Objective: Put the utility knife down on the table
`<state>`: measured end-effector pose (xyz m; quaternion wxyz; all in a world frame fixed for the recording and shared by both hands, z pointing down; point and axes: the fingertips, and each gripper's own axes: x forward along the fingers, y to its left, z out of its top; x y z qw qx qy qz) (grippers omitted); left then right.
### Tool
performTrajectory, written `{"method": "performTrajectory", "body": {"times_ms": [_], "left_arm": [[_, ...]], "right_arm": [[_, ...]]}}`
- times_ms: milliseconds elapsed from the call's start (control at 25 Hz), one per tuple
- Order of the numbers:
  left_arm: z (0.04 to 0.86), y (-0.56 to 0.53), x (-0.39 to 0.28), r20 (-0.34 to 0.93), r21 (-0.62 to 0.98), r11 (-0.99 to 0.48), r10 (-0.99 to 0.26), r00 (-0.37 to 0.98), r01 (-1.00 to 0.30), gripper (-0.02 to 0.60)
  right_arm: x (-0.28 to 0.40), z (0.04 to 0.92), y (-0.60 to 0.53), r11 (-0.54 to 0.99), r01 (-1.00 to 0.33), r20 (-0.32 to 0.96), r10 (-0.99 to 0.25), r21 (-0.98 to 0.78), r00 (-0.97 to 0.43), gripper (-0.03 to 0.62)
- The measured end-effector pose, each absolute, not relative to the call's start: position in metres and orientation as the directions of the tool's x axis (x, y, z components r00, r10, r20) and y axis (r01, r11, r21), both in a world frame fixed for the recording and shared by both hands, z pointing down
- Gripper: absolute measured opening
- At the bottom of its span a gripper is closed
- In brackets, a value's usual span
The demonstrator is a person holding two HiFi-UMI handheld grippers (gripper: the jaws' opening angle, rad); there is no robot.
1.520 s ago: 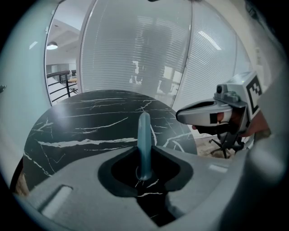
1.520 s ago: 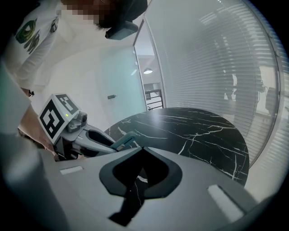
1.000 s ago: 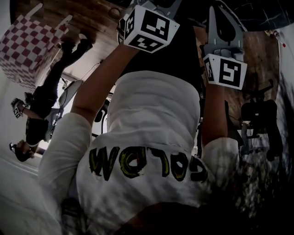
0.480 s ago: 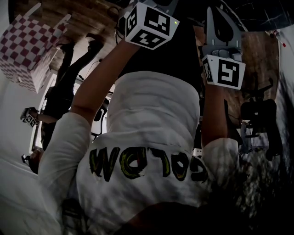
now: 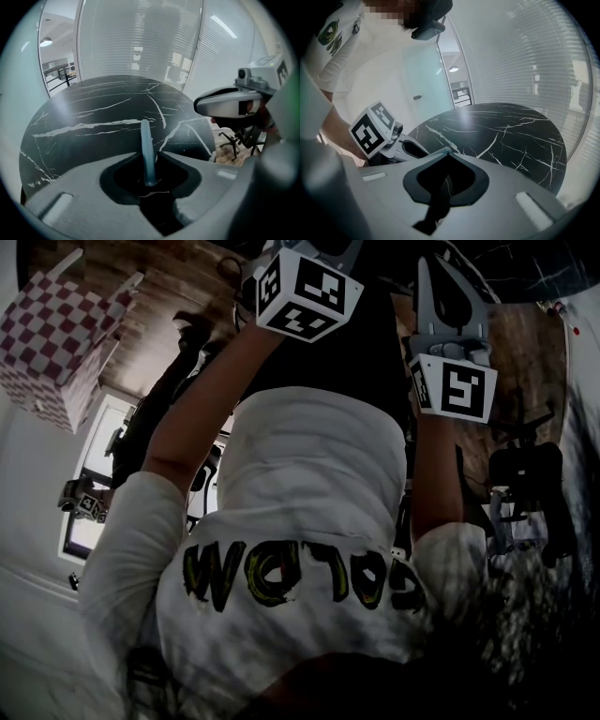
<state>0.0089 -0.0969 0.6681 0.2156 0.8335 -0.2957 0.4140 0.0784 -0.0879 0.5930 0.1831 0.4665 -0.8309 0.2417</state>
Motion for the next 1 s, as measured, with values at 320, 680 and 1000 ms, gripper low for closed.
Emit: {"method": "performTrajectory", "body": {"times_ms": [320, 680, 1000], "left_arm": [[0.661, -0.096, 0.008, 0.808, 0.106, -0.731, -0.333, 0.487, -0.675, 0.147], [0.613, -0.097, 0.013, 0.758, 0.122, -0.724, -0.374, 0.535, -0.679, 0.161], [0.522, -0.099, 0.014, 0.667, 0.124, -0.700, -0.466, 0.582, -0.703, 0.161]], "right_arm": [[0.082, 0.586, -0.086, 0.456, -0.862, 0.527, -0.688, -0.223, -0.500, 0.002], [0.084, 0.553, -0.087, 0.477, -0.857, 0.498, -0.704, -0.197, -0.506, 0.002], [0.089, 0.481, -0.092, 0.493, -0.856, 0.430, -0.747, -0.155, -0.507, 0.002]]}}
